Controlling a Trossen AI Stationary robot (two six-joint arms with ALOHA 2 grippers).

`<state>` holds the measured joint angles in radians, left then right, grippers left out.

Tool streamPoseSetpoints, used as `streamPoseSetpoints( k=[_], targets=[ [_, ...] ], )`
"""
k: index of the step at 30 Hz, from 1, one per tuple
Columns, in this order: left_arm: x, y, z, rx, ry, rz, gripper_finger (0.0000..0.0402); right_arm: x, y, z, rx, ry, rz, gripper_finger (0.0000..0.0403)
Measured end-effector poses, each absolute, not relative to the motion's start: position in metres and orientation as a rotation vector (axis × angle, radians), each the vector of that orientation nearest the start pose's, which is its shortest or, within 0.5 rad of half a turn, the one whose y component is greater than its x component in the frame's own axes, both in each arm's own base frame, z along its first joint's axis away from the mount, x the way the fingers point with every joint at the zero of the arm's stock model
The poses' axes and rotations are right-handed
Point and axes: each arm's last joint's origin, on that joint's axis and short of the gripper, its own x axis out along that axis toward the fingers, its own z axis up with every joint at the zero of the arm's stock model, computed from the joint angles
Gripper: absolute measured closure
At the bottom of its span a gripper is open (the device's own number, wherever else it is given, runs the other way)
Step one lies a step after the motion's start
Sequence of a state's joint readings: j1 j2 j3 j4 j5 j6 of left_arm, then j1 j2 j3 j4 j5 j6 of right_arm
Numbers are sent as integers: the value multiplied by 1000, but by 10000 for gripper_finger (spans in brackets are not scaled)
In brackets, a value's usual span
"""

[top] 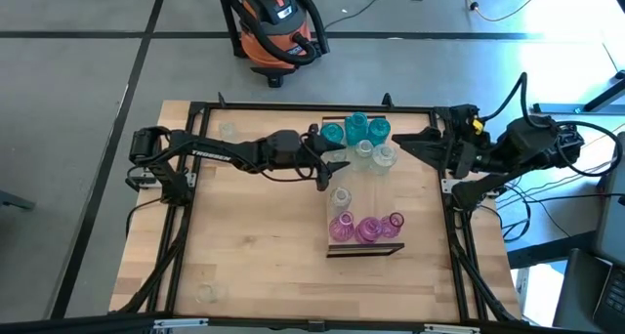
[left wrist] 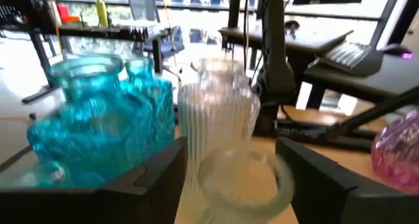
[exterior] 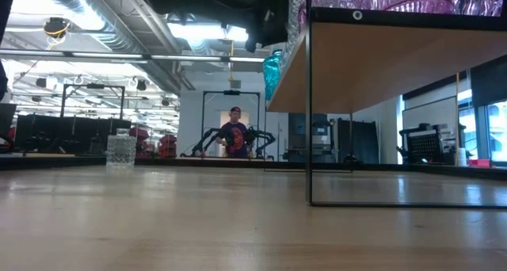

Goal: Sort vases onto shelf
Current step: Adjust the transparent vase on the shelf, then put the transparent vase on the shelf aligned with the other transparent vase

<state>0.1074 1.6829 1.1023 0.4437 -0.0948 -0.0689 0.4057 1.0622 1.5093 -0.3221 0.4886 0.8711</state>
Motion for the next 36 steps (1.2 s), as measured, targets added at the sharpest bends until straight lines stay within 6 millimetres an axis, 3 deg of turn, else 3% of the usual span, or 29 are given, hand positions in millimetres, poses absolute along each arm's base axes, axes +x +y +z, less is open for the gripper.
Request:
streamPoseSetpoints(
  k=[9, 14, 19, 23, 27, 31, 36],
  targets=[
    [380, 39, 276, -68, 70, 192, 173, 173, 61, 507, 931, -149, 9, 79],
    [368, 37, 304, -2, -3, 208, 173, 174, 61, 507, 932, -149, 18, 79],
    [331, 37, 361, 12, -24, 292, 173, 174, 61, 507, 916, -145, 27, 79],
    [280, 41, 393, 5, 231, 510, 176, 174, 62, 507, 868, -139, 30, 79],
    [237, 60, 381, -143, 597, 673, 188, 174, 62, 507, 814, -130, 44, 79],
    [209, 84, 364, -234, 839, 819, 200, 174, 62, 507, 780, -121, 54, 79],
    [181, 125, 337, -433, 945, 1012, 205, 174, 63, 506, 777, -113, 73, 79]
  ],
)
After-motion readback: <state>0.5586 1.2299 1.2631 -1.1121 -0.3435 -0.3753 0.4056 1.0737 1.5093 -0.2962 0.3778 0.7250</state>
